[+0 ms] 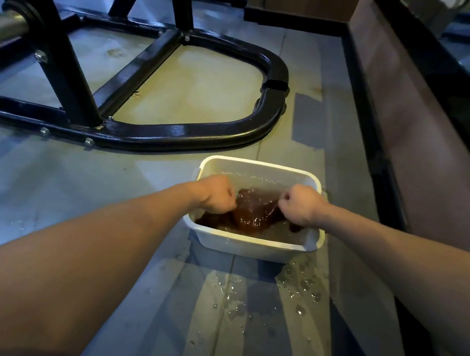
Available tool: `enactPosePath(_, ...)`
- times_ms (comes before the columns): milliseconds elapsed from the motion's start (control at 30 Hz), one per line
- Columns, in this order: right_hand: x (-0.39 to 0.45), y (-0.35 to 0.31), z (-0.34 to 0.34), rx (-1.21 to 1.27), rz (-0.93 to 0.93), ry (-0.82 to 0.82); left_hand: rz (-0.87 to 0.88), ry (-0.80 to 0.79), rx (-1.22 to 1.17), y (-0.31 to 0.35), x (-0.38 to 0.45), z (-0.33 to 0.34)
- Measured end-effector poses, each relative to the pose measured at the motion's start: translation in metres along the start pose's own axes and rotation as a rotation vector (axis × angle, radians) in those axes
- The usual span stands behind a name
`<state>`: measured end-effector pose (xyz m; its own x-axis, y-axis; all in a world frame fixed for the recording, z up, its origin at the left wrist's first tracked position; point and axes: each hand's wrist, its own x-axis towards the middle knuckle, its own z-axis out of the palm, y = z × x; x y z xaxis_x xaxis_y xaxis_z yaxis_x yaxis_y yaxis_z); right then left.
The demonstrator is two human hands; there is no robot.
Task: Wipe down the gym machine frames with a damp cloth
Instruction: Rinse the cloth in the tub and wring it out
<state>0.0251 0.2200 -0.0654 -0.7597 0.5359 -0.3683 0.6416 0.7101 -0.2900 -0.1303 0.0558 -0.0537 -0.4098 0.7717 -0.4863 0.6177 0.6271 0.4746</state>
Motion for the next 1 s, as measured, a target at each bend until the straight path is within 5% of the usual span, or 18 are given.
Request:
enactPosePath(200,-0.007,-0.017,-0.038,0.383,0.114,0.313,0.054,0.322,-0.4,0.011,-0.013,-0.024)
enactPosePath(367,-0.014,-0.02,-0.048,0.614,0.153,0.443,0.078,0.489,-0.379,0.015,-0.017,-0.034)
enactPosePath(533,-0.016,-0.017,-0.025,0.534,0.035,0.19,0.041,0.234,-0.061,0.01,-0.014,-0.017)
enactPosePath(633,-0.012,-0.013,-0.008,0.125,-0.088,0.108,0.038,0.016,0.275,0.008,-0.015,-0.002)
enactPosePath(767,-0.017,-0.009,0.008,-0.262,-0.196,-0.05,0.022,-0.071,0.489,0.002,-0.013,0.011)
enactPosePath(900,-0.017,-0.003,0.009,-0.365,-0.184,-0.148,-0.009,-0.038,0.363,0.005,-0.009,0.001)
enactPosePath(1000,-0.014,0.0,0.001,-0.167,-0.112,-0.108,-0.009,0.075,0.134,0.008,-0.009,-0.011)
